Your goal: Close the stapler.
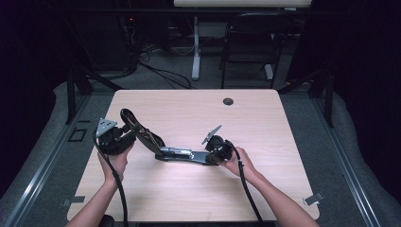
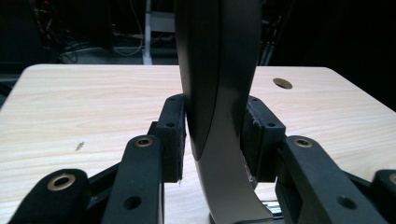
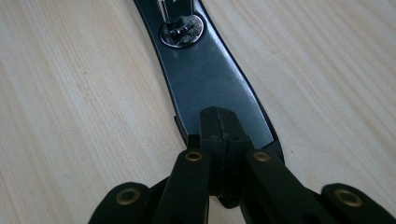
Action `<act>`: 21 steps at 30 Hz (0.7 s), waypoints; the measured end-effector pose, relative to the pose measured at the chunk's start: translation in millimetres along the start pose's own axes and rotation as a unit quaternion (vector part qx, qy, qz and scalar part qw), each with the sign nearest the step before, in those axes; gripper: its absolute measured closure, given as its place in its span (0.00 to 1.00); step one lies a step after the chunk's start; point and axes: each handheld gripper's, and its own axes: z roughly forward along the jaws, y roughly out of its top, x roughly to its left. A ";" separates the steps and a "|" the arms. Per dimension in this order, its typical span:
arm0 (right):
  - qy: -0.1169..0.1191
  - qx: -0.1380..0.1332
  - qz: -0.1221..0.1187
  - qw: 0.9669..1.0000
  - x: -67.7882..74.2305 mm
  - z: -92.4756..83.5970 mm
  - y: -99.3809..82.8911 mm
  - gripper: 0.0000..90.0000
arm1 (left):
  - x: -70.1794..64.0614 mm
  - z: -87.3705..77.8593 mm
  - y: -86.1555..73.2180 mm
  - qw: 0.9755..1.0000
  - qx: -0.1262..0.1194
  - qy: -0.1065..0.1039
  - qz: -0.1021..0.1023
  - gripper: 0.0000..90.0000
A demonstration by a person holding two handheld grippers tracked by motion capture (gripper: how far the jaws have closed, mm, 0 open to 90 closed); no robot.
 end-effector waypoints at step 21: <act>0.000 0.000 -0.001 1.000 -0.2 0.0 -0.2 1.00 | -8.6 5.8 -4.3 1.000 0.010 -0.012 0.008 0.70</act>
